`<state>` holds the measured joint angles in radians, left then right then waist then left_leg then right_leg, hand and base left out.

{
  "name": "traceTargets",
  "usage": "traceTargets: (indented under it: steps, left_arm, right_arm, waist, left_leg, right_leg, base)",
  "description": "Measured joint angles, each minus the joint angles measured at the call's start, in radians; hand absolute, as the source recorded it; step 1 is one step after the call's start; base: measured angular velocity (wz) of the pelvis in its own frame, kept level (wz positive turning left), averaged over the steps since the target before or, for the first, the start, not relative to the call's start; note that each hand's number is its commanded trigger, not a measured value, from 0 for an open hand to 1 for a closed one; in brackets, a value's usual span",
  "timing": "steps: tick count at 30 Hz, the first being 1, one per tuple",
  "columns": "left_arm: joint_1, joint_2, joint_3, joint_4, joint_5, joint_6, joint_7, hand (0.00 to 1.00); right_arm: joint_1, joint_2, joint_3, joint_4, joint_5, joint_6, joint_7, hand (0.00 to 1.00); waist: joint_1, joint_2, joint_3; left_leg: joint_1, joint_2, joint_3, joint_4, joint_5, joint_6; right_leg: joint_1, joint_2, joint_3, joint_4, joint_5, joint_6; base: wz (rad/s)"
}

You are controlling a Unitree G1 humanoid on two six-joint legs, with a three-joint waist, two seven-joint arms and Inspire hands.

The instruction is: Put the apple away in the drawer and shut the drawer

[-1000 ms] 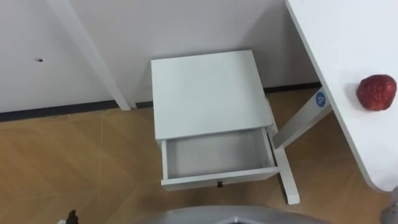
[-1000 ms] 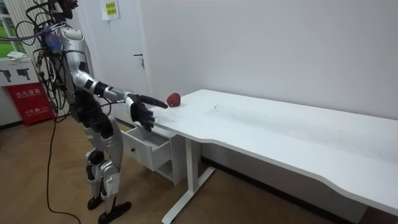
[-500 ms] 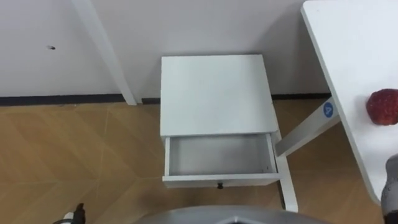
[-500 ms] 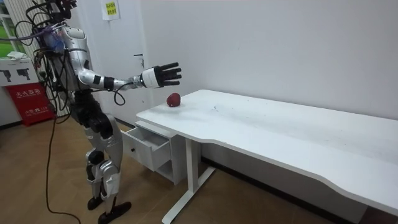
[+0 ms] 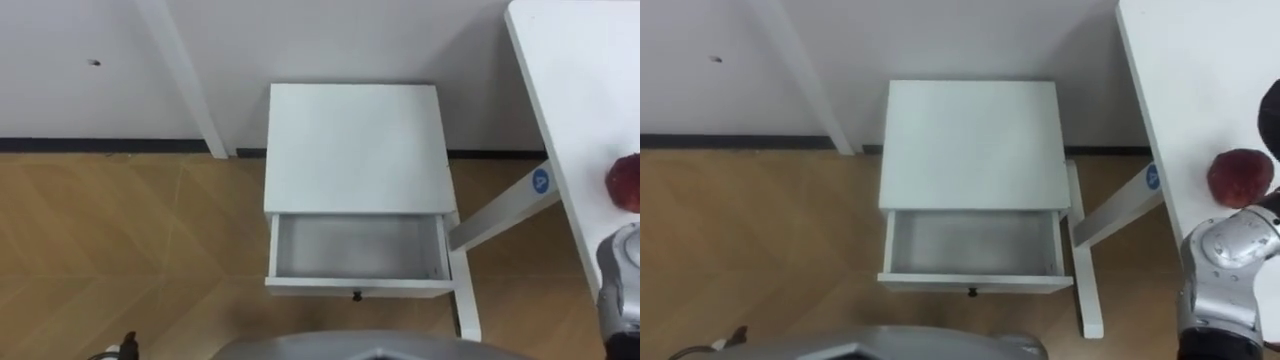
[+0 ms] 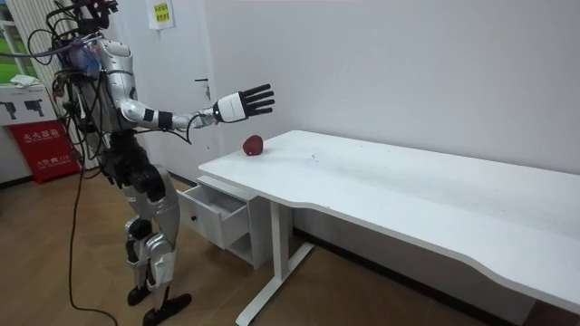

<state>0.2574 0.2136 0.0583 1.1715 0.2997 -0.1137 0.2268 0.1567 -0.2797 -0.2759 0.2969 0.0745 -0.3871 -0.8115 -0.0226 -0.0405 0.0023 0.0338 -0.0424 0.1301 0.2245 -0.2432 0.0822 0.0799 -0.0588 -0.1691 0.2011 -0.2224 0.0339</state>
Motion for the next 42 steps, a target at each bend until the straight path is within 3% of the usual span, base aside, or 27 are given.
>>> traceTargets:
  steps: [15, 22, 38, 39, 40, 41, 42]
  left_arm:
    - [-0.008, 0.001, -0.003, -0.035, -0.001, 0.021, -0.005, 0.0]
    - [0.005, 0.001, -0.004, -0.036, -0.001, 0.028, -0.006, 0.0]
    - [0.005, 0.0, -0.004, -0.036, 0.0, 0.03, -0.003, 0.0]
    - [0.005, 0.0, -0.004, -0.036, 0.0, 0.03, -0.003, 0.0]
    - [0.005, 0.0, -0.004, -0.036, 0.0, 0.03, -0.003, 0.0]
    - [0.005, 0.0, -0.004, -0.036, -0.001, 0.03, -0.003, 0.0]
    - [0.004, -0.001, -0.004, -0.036, -0.001, 0.03, -0.003, 0.0]
  right_arm:
    - [0.03, 0.008, 0.115, 0.054, -0.002, 0.061, 0.151, 0.0]
    - [0.052, 0.008, 0.126, 0.063, -0.026, 0.06, 0.181, 0.0]
    - [0.049, 0.008, 0.125, 0.146, -0.081, 0.047, 0.181, 0.0]
    - [0.048, 0.008, 0.124, 0.16, -0.083, 0.039, 0.181, 0.17]
    - [0.048, 0.008, 0.124, 0.161, -0.083, 0.038, 0.181, 0.69]
    - [0.048, 0.009, 0.124, 0.169, -0.082, 0.041, 0.183, 0.99]
    - [0.048, 0.013, 0.125, 0.193, -0.083, 0.048, 0.186, 1.0]
  waist:
    - [0.002, 0.01, 0.0018]
    - [-0.004, 0.018, -0.0047]
    - [-0.006, 0.019, -0.0058]
    - [-0.006, 0.017, -0.0066]
    - [-0.006, 0.017, -0.0067]
    - [-0.006, 0.016, -0.0069]
    - [-0.005, 0.015, -0.0067]
  left_leg:
    - [0.023, 0.0, 0.001, -0.004, 0.0, 0.0]
    - [0.032, 0.0, -0.001, -0.005, 0.0, 0.0]
    - [0.048, 0.0, 0.0, -0.01, 0.0, 0.0]
    - [0.048, 0.0, 0.0, -0.01, 0.0, 0.0]
    - [0.048, 0.0, 0.0, -0.01, 0.0, 0.0]
    - [0.048, 0.0, 0.0, -0.01, 0.0, 0.0]
    - [0.048, 0.0, 0.0, -0.011, 0.0, 0.0]
  right_leg:
    - [0.028, 0.0, 0.0, -0.002, 0.0, 0.0]
    - [0.045, 0.002, -0.003, -0.016, 0.003, 0.001]
    - [0.056, 0.002, 0.001, -0.016, 0.005, 0.002]
    - [0.056, 0.002, 0.001, -0.016, 0.005, 0.002]
    - [0.056, 0.002, 0.001, -0.016, 0.005, 0.002]
    - [0.056, 0.002, 0.001, -0.016, 0.005, 0.002]
    - [0.056, 0.002, 0.001, -0.016, 0.005, 0.002]
  base:
    - [0.0]
    - [0.0]
    - [0.0]
    - [0.0]
    - [0.0]
    - [0.0]
    - [0.0]
